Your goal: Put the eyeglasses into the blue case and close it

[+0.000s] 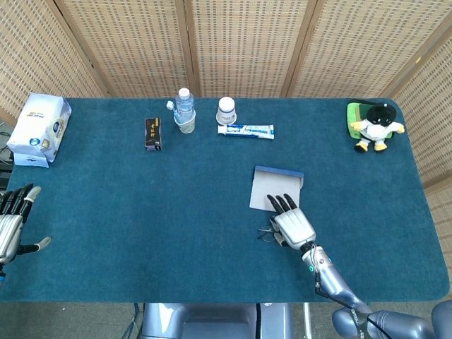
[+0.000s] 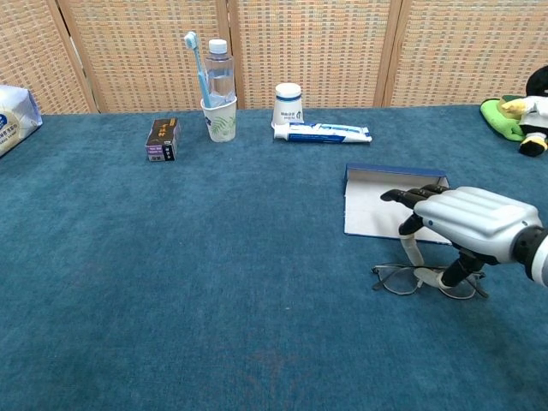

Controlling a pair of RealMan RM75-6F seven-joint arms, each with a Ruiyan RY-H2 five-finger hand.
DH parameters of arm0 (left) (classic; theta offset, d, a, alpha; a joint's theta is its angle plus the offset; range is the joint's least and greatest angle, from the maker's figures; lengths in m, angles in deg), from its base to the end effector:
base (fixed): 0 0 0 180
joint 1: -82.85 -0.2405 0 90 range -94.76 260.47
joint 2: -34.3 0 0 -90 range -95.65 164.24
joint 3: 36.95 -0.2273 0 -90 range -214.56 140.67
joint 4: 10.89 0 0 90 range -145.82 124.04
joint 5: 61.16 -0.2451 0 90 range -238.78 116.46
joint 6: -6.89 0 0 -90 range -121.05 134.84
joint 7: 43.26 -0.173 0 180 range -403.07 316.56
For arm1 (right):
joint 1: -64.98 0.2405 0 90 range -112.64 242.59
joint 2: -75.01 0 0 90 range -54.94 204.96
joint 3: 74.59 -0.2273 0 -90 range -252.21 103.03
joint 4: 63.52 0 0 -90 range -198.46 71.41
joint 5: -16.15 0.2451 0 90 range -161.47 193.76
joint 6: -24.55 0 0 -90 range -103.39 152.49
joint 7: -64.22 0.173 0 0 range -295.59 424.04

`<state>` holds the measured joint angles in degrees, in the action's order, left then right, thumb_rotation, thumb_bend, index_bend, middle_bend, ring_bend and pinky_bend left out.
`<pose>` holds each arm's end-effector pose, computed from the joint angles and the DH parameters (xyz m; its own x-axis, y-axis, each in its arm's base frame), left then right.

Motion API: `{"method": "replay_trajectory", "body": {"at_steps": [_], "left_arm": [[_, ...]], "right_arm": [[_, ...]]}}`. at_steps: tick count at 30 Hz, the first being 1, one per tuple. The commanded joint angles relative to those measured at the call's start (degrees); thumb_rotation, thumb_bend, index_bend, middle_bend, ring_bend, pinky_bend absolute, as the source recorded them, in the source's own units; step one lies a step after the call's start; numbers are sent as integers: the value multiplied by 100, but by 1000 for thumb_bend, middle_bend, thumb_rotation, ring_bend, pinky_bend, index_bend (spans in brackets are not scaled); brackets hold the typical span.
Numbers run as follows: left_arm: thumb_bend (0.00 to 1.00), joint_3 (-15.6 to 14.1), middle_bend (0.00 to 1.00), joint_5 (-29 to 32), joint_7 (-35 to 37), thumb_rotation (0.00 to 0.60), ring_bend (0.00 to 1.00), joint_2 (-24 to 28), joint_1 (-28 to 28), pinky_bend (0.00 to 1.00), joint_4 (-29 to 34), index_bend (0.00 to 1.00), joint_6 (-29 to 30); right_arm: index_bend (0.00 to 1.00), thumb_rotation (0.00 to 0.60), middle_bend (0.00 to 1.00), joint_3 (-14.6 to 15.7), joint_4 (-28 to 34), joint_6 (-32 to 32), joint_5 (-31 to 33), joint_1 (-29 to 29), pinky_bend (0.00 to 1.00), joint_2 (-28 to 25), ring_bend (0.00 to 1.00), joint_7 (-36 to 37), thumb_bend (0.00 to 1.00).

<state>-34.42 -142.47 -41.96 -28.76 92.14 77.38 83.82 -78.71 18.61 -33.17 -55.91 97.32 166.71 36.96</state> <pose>-0.3243 0.2344 0.1131 0.4446 0.1064 0.8894 0.8938 0.0122 -0.4482 -0.1739 -0.3023 -0.0861 0.5996 -0.2602 0.7568 -0.7799 -0.4020 0.4797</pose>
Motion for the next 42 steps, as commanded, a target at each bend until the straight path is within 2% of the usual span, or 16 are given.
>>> {"method": "replay_trajectory", "body": {"at_steps": [1,10,20,34,42], "left_arm": [[0,-1,0,-2,-1,600,0,1,1,0,3,0,0],[0,-2,0,-1,36,600,0,17,6,0,4,0,-17],[0,19,0,42,177,600,0,63,34,0,-24,0,-90],[0,89,0,216,374,600,0,108,130,0,-111,0,-325],[0,125,0,332,404,600,0,107,187,0,-152,0,-463]], "right_arm": [[597,600,10,-2,26,-21,-17,4,19,-17,0,-7,459],[598,600,19,-139,334,-152,-51,65,31,-219,0,-93,465],[606,600,31,-595,403,117,570,445,43,-369,0,-526,466],[616,600,39,-1010,-385,525,1745,1252,48,-106,0,-1451,466],[616,600,40,-1033,-1006,742,2238,1673,48,186,0,-1818,466]]}}
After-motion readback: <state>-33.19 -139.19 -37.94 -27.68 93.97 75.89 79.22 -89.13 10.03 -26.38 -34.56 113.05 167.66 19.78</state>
